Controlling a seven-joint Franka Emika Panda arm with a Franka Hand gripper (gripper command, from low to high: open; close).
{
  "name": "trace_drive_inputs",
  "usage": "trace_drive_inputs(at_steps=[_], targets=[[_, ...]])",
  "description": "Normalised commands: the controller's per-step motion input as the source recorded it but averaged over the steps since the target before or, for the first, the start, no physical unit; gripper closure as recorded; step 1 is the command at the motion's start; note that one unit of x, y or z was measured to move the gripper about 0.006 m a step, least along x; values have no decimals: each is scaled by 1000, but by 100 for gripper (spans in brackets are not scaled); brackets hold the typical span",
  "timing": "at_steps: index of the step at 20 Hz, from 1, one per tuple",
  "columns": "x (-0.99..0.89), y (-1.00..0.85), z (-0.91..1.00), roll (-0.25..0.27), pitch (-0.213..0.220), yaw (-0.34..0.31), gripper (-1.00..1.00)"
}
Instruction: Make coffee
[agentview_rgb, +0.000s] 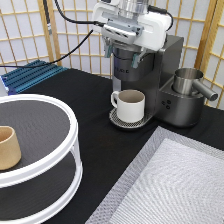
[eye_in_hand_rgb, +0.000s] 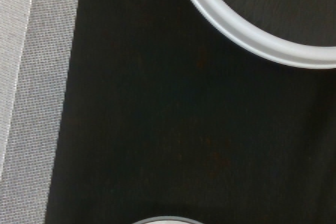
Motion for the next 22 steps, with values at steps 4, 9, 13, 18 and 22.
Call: trace_drive_inputs(at_steps=[4,9,13,18,22], targets=[[-184,310,-996,-122,-23,58,-100],[-205,-114,-450,-54,-3,56,-100],[-91,-735,-768,61,-2,-17,-100],[-195,13,-772,-12,0,-28,-100],[-328,235,409,-16,35,24,-100]])
